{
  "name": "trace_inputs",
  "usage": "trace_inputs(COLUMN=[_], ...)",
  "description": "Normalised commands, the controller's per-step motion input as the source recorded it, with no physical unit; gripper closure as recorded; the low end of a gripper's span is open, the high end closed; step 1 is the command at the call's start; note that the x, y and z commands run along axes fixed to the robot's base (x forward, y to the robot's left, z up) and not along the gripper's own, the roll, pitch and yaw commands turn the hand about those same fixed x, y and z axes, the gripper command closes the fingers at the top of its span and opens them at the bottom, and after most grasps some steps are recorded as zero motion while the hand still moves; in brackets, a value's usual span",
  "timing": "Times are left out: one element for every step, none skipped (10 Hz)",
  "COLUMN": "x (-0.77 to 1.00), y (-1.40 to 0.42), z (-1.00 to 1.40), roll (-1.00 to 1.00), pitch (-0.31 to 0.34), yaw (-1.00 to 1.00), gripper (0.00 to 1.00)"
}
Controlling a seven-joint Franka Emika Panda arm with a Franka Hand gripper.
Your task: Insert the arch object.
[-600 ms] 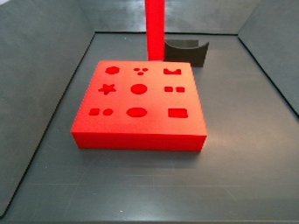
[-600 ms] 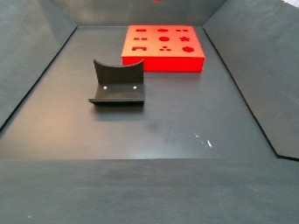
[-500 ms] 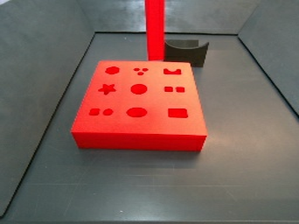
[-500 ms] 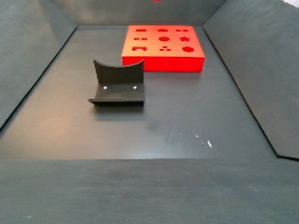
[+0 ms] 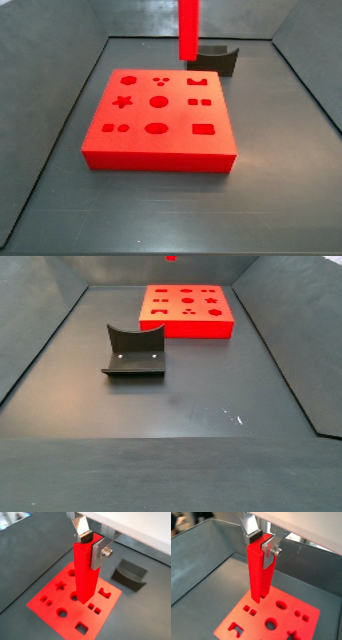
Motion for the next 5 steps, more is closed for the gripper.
trace_inputs(x=[0.16,0.1,0.05,0.04,0.05], y=[0.17,0.13,0.08,0.07,0.07], z=[0.0,0.0,-0.01,-0.02,-0.03], roll=[0.07,0.12,0.17,0.18,0.19], pitch=[0.0,0.006,0.009,0.01,0.016], yaw=[-0.81,-0.81,-0.81,-0.81,-0.8], gripper=[1.0,1.0,1.0,1.0,1.0])
